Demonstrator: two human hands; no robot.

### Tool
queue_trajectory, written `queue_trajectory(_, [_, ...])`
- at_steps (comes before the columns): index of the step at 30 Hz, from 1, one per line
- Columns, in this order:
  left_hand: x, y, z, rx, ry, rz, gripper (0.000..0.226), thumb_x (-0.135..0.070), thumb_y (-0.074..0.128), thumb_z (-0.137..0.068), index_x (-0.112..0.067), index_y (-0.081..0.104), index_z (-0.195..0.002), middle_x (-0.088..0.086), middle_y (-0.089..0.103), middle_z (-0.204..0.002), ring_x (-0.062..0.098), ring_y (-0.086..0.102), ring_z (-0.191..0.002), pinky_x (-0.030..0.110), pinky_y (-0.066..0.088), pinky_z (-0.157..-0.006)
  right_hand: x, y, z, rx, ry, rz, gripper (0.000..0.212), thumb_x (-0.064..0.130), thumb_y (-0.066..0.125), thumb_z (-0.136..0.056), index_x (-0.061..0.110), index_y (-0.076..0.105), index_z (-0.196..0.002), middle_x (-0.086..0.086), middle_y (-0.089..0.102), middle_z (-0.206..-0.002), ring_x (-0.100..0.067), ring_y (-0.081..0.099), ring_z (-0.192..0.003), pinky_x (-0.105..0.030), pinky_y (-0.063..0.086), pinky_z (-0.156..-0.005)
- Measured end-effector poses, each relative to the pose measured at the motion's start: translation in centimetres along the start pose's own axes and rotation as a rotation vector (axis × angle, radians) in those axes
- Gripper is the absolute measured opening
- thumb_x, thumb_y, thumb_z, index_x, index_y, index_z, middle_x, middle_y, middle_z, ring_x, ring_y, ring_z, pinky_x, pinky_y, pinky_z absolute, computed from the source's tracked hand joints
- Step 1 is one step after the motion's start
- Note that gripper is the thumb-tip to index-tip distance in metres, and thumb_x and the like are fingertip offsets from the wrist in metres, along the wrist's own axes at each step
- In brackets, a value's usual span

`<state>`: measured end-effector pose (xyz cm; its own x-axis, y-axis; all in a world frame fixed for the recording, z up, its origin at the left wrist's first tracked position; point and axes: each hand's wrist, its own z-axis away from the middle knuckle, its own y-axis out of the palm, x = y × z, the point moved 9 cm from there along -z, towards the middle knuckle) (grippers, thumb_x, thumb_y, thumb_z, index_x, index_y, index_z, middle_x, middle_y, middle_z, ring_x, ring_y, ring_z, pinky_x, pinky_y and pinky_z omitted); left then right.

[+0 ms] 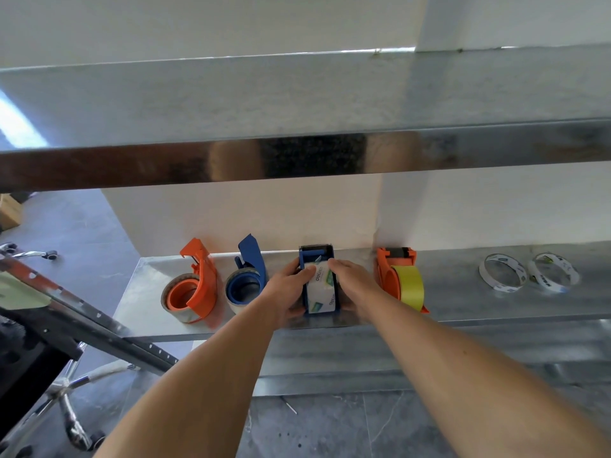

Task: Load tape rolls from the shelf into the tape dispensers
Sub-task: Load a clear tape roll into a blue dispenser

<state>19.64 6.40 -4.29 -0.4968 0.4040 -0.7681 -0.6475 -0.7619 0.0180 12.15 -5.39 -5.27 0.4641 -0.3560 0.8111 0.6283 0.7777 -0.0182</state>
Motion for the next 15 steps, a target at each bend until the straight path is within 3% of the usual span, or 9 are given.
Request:
queue_trajectory(3, [-0.2,-0.1,0.0,-0.011,0.009,0.002,0.018,-0.033,0.056,-0.1,-0.042,0.059,-0.115,-0.002,0.069,-0.109,0.016,0.064,-0.095,0.043,0.056,-0.091,0.2,0.0,0.1,0.002,-0.009,0.01,0.022,0.041,0.047,-0.099,0.024,0.061,-0.099,-0.006,0.069,-0.101,-0.024,0.067,-0.096,-0.047,0.055,-0.092])
queue_trajectory(7, [-0.7,0.1,0.3,-0.02,0.037,-0.018,0.021,-0.036,0.055,-0.1,-0.037,0.058,-0.12,-0.002,0.068,-0.109,0.015,0.065,-0.094,0.037,0.058,-0.078,0.8,0.1,0.4,-0.007,-0.063,0.04,0.024,0.041,0.043,-0.101,0.022,0.056,-0.109,0.001,0.065,-0.093,-0.017,0.065,-0.089,-0.037,0.056,-0.082])
queue_trajectory(15, [-1.5,-0.3,0.5,-0.086,0.063,-0.086,0.017,-0.036,0.048,-0.103,-0.03,0.054,-0.118,-0.007,0.062,-0.096,0.009,0.058,-0.08,0.032,0.056,-0.068,1.6,-0.2,0.7,-0.044,-0.098,0.112,0.029,0.046,0.043,-0.099,0.023,0.054,-0.112,-0.002,0.068,-0.101,-0.021,0.067,-0.097,-0.044,0.055,-0.092])
